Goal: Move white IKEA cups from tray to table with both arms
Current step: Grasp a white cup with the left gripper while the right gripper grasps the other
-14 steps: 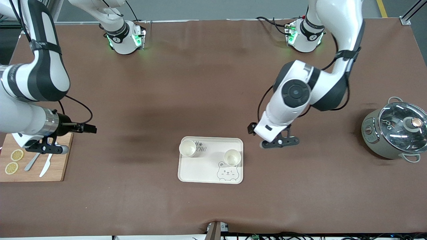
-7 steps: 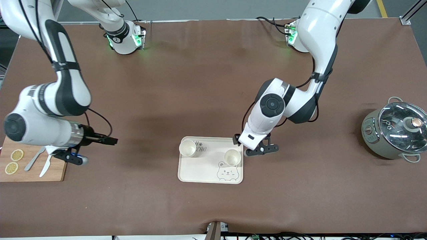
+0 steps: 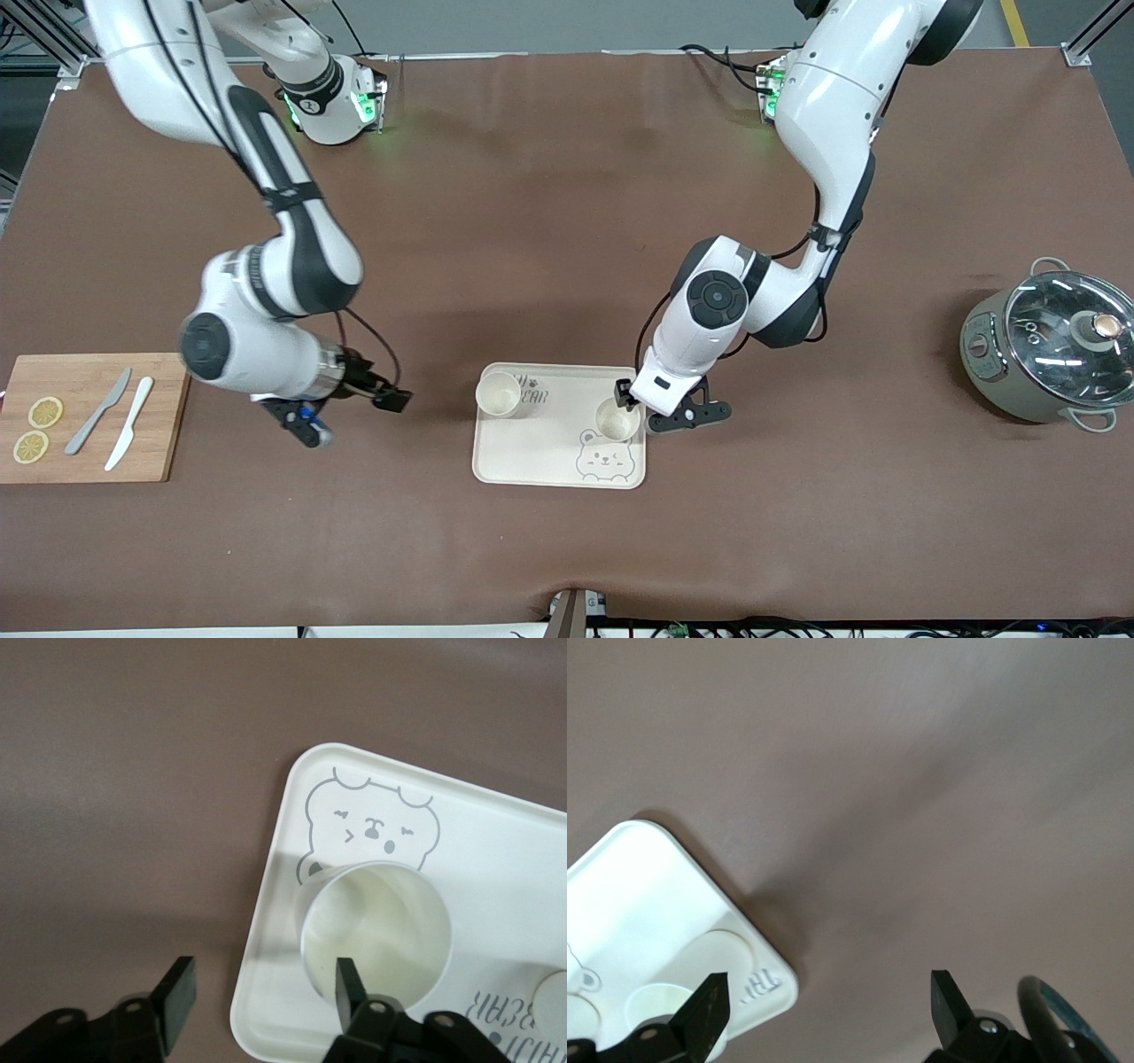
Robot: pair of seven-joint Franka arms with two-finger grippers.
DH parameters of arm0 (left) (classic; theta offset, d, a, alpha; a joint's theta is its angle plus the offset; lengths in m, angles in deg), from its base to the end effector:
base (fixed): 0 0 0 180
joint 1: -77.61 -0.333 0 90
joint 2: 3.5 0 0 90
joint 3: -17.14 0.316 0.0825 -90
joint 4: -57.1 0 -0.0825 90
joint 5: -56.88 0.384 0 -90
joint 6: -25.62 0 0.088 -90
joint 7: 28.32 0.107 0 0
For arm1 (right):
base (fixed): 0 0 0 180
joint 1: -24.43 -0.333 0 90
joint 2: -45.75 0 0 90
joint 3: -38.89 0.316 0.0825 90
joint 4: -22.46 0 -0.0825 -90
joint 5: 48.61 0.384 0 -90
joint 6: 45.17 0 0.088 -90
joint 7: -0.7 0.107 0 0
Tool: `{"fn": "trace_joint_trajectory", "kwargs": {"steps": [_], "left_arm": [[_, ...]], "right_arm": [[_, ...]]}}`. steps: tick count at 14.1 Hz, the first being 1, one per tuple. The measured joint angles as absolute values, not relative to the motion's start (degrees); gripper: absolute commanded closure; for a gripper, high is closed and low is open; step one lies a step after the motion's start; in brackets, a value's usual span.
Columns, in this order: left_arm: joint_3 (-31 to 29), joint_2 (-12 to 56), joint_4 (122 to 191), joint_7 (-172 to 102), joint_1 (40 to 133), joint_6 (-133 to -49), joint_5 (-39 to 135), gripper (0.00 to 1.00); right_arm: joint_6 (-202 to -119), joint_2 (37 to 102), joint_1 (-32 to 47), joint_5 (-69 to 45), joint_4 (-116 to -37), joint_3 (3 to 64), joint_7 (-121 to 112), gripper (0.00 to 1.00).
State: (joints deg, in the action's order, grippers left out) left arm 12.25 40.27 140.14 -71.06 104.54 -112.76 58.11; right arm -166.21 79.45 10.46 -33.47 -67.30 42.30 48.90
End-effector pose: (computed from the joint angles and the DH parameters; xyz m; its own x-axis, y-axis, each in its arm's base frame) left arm 0.6380 -0.3805 0.2544 0.9696 0.2128 0.1206 0.1913 -0.9670 0.1683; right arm 0.6607 0.2134 0.2989 0.7606 -0.6084 -0.2267 -0.6418 -0.7572 -0.1212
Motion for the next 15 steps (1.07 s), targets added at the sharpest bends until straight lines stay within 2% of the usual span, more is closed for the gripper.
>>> {"fn": "trace_joint_trajectory", "kwargs": {"steps": [1,2,3,4,9,11,13,14,15], "left_arm": [[12.3,40.9,140.1,-71.1,104.6,-113.9,58.1,0.51],[12.3,41.6,139.9,-71.1,104.6,-114.9,58.1,0.62],[12.3,42.3,139.5,-71.1,104.6,-115.5,58.1,0.86],[12.3,43.0,139.2,-71.1,104.6,-115.8,58.1,1.0],[12.2,43.6,137.8,-71.0,105.7,-116.0,58.3,1.0],[12.3,43.2,137.0,-71.0,105.8,-115.9,60.0,1.0],[12.4,41.9,136.4,-71.0,105.6,-113.8,60.8,1.0],[12.5,40.8,136.2,-71.0,105.5,-111.8,61.0,1.0],[12.5,39.3,136.1,-70.9,105.3,-109.5,61.0,1.0]], "right_arm": [[-167.8,80.0,9.3,-33.4,-67.3,42.3,51.6,0.0],[-169.2,80.4,8.4,-33.3,-67.3,42.3,53.4,0.0],[-170.1,80.7,7.6,-33.2,-67.2,42.3,55.1,0.0],[-170.5,80.8,6.9,-33.2,-67.2,42.3,56.7,0.0],[-176.3,82.4,3.9,-33.1,-67.2,42.3,60.2,0.0],[-177.8,83.9,2.5,-33.1,-67.2,42.3,61.3,0.05],[-178.6,84.9,1.5,-33.1,-67.2,42.3,61.8,0.12],[-179.0,85.2,1.1,-33.1,-67.2,42.3,62.1,0.23],[-179.4,85.4,0.7,-33.1,-67.2,42.3,62.4,0.4]]}}
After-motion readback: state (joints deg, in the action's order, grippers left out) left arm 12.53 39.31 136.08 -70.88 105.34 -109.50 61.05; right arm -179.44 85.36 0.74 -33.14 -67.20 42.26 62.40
